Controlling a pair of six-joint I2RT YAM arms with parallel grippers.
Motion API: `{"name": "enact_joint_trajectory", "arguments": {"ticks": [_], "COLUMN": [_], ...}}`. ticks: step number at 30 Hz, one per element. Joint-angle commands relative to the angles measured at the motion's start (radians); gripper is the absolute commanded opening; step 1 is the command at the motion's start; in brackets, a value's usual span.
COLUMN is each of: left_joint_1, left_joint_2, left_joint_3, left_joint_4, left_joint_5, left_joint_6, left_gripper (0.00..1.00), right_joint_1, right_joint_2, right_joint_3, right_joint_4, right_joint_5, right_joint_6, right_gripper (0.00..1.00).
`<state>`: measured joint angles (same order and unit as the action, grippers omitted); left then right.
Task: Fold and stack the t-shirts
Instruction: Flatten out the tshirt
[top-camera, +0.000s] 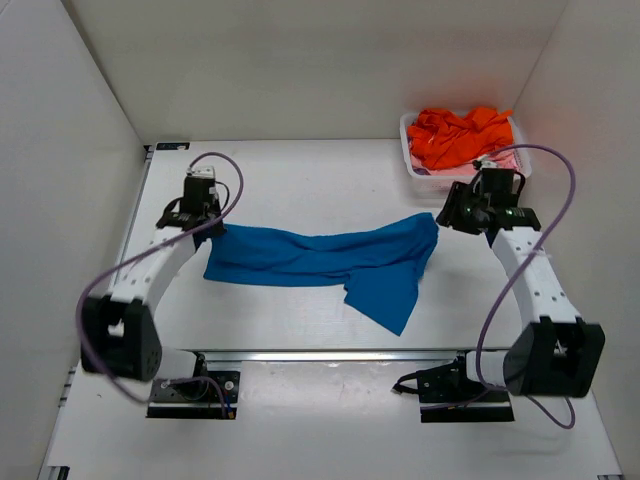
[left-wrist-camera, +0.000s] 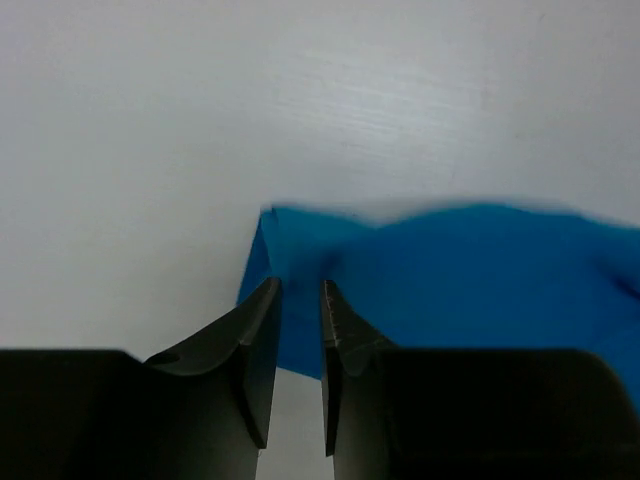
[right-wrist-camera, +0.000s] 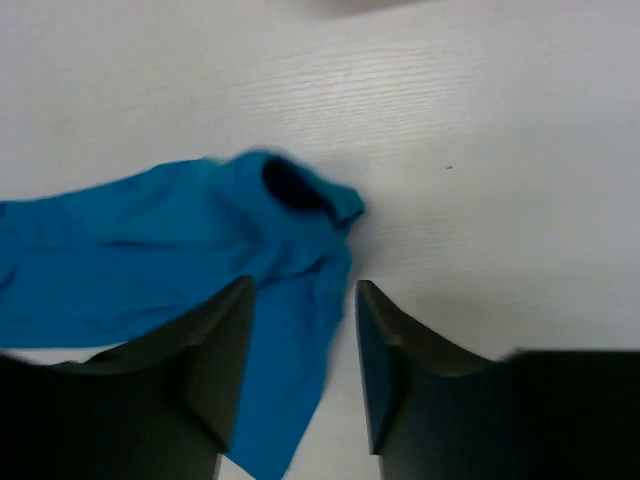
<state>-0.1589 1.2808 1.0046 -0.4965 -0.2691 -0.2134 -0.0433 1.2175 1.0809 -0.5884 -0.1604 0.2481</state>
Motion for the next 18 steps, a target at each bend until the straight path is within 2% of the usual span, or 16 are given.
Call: {"name": "enact_joint_trajectory", "arguments": {"ticks": [1, 3, 5, 6, 7, 9, 12, 18], "left_joint_1": [0.022, 0.042, 0.05, 0.047, 0.039, 0.032, 0.018, -0.014], "left_joint_2": [0.141, 0.163, 0.143, 0.138, 0.126, 0.112, 0.08, 0.071], "left_joint_3": [0.055, 0.066, 0.049, 0.042, 0.028, 0.005, -0.053, -0.147], "left_joint_4": [0.029, 0.033, 0.042, 0.041, 0.035, 0.004, 0.001, 0.007], "left_joint_5": [0.106, 0.12, 0.113, 0.097, 0.091, 0.07, 0.071, 0.093], "left_joint_6": [-0.007, -0.026, -0.02, -0.017, -0.006, 0.006, 0.009, -0.009], "left_gripper": [0.33, 0.43, 0.49, 0.52, 0.51, 0.51, 0.52, 0.52], "right_joint_1": [0.011, 0.005, -0.001, -0.004, -0.009, -0.001, 0.061, 0.178], "right_joint_2": [0.063, 0.073, 0.047, 0.036, 0.018, -0.015, -0.068, -0.162], "right_joint_3": [0.094, 0.123, 0.11, 0.088, 0.068, 0.001, -0.111, -0.309], "right_joint_4": [0.099, 0.093, 0.085, 0.085, 0.087, 0.046, 0.009, -0.031], "right_joint_5": [0.103, 0.153, 0.159, 0.157, 0.159, 0.133, 0.157, 0.118], "right_joint_6": [-0.023, -0.02, -0.01, -0.007, -0.004, 0.019, 0.061, 0.206], "right_gripper": [0.44, 0.7, 0.76, 0.75, 0.65, 0.52, 0.43, 0.41]}}
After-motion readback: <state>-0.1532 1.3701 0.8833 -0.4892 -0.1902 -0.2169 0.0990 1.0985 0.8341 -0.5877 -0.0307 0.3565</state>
